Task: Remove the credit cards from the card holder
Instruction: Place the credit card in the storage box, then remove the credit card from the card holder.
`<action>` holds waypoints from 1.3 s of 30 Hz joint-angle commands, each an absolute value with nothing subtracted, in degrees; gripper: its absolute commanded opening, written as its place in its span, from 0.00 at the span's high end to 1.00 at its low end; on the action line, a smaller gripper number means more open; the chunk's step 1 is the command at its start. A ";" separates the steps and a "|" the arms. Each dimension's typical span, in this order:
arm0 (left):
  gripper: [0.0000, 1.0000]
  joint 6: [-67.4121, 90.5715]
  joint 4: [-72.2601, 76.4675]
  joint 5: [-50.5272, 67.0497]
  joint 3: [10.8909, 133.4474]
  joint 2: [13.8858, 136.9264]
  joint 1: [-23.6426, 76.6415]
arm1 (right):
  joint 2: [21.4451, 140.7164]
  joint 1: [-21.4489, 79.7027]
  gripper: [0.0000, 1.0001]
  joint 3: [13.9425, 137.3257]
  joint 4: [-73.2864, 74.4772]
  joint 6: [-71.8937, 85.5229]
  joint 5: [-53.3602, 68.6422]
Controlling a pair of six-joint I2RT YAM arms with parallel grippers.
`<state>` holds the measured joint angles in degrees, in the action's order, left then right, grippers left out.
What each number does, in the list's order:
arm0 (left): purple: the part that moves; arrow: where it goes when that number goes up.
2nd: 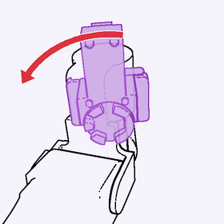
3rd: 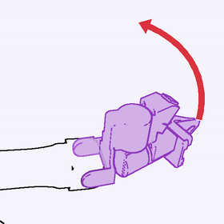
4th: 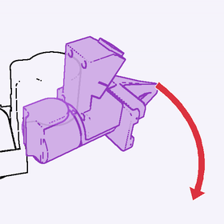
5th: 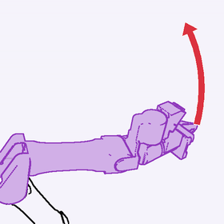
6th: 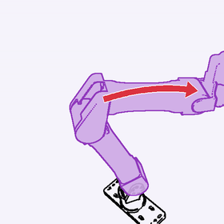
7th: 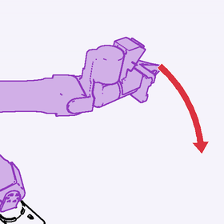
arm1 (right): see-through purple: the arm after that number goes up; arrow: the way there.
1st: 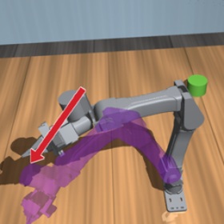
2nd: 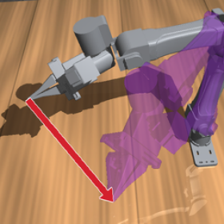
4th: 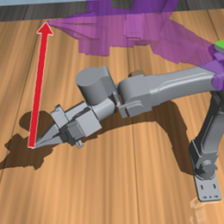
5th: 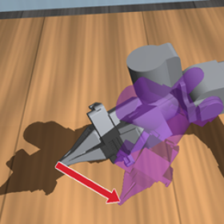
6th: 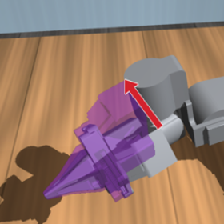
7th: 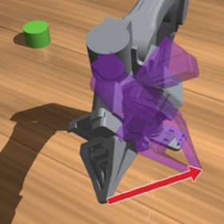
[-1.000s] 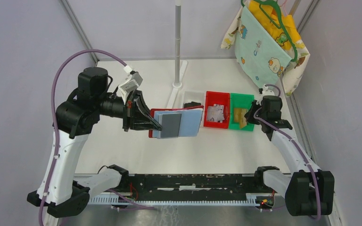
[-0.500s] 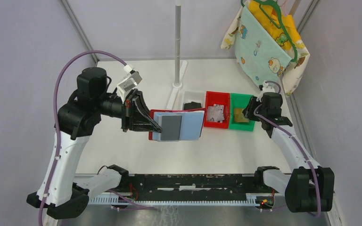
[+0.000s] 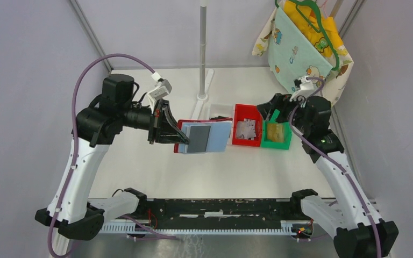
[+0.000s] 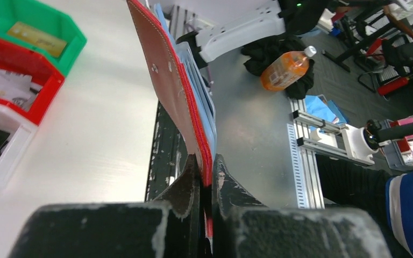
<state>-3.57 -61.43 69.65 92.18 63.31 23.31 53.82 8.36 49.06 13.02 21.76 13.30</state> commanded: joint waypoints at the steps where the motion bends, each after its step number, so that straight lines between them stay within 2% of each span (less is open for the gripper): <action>1: 0.98 -13.43 -67.26 64.87 94.39 65.37 23.13 | 51.07 15.28 0.02 53.11 -6.06 30.45 36.08; 4: 0.98 -18.52 -72.39 64.12 95.36 65.81 23.19 | 50.35 17.72 0.02 51.04 -20.97 38.23 44.96; 7: 0.98 -24.41 -77.65 63.51 96.11 66.04 23.23 | 50.13 20.49 0.02 46.48 -42.12 47.91 50.25; 9: 0.98 -27.66 -80.66 62.32 96.44 66.37 23.20 | 50.77 22.66 0.02 46.92 -45.12 48.00 51.36; 14: 0.98 -31.83 -83.93 59.83 96.90 66.51 23.23 | 53.59 32.59 0.02 50.92 -37.63 37.20 52.23; 19: 0.98 -33.33 -83.94 59.33 96.86 65.66 23.29 | 57.57 43.18 0.02 56.77 -19.53 19.80 48.62; 24: 0.98 -33.13 -83.94 60.00 96.64 65.26 23.34 | 62.43 48.94 0.02 60.97 -10.92 9.85 44.24; 29: 0.98 -33.30 -84.02 60.05 96.55 64.23 23.34 | 66.13 50.26 0.02 62.91 -9.36 7.00 44.85; 36: 0.98 -34.62 -83.97 59.34 95.11 63.81 23.32 | 69.33 50.78 0.14 64.22 -11.66 7.52 45.58; 39: 0.98 -35.16 -83.94 58.87 94.44 63.91 23.36 | 71.48 51.99 0.16 66.07 -12.31 9.24 46.61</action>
<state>-31.83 -84.49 58.52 94.56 64.62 23.22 69.84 50.46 61.45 -8.97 8.51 45.21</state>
